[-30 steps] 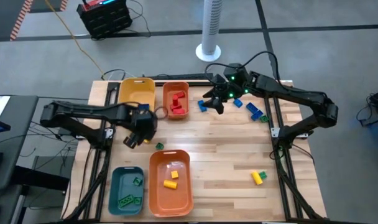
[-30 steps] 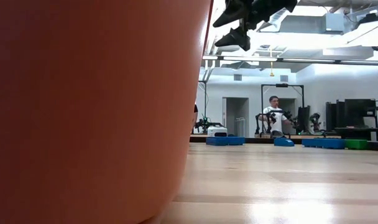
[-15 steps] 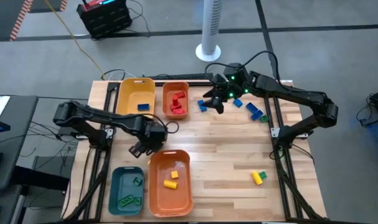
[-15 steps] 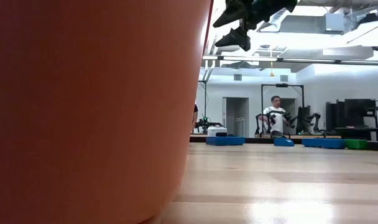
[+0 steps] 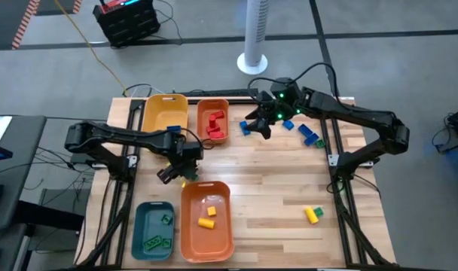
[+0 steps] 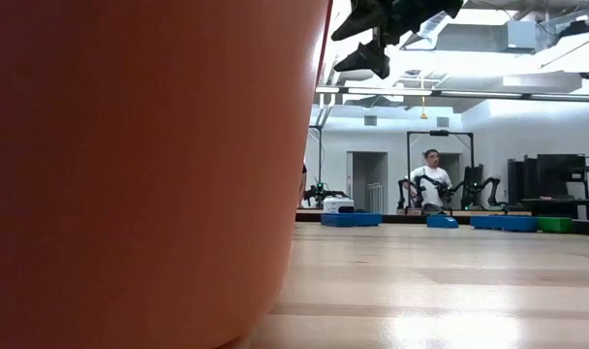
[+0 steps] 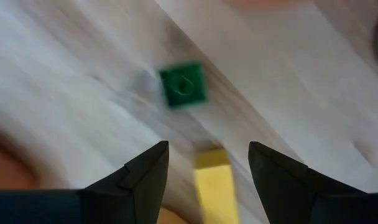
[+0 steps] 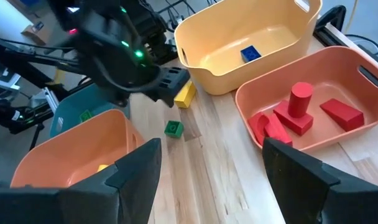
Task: Sort blocks
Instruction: Put the yellow block into the bottom orange bin
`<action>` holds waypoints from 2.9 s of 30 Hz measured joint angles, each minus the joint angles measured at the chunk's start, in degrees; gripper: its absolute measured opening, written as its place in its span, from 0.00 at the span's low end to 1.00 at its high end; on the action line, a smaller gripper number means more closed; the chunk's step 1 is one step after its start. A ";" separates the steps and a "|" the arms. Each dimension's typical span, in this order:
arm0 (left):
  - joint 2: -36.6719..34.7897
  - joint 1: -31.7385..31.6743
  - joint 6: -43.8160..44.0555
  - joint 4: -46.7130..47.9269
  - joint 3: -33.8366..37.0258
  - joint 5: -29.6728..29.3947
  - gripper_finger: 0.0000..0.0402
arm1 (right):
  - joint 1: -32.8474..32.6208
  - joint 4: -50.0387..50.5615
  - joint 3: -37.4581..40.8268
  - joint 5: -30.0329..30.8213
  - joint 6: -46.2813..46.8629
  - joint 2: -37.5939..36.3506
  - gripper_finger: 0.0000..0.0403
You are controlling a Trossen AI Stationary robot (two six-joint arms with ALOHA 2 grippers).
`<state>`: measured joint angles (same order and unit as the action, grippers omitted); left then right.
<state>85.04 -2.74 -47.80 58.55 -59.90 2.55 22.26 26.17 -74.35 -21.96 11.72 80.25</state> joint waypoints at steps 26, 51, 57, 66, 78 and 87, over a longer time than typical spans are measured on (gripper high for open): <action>0.50 2.74 -1.01 -5.97 13.13 -13.25 0.54 | -0.85 -0.04 0.00 0.96 0.29 0.00 0.72; 7.45 2.75 4.22 -7.78 11.86 -14.80 0.31 | -1.24 -0.04 0.00 1.03 1.75 0.00 0.72; 7.33 2.73 6.08 -7.05 7.92 -14.93 0.31 | -1.22 -0.04 0.00 1.03 1.75 0.00 0.72; 2.56 1.42 8.30 -8.77 1.37 -18.00 0.31 | -1.23 0.42 -0.02 1.01 1.86 0.00 0.72; -15.82 1.55 33.60 -17.42 -9.46 3.19 0.31 | -0.68 6.55 -0.02 3.22 0.55 0.00 0.72; -13.41 10.62 58.52 -26.64 -8.50 17.02 0.31 | 2.41 6.48 -0.02 3.76 -0.26 0.00 0.72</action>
<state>71.63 7.88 10.72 31.91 -68.40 19.56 24.67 32.64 -74.37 -18.20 11.46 80.25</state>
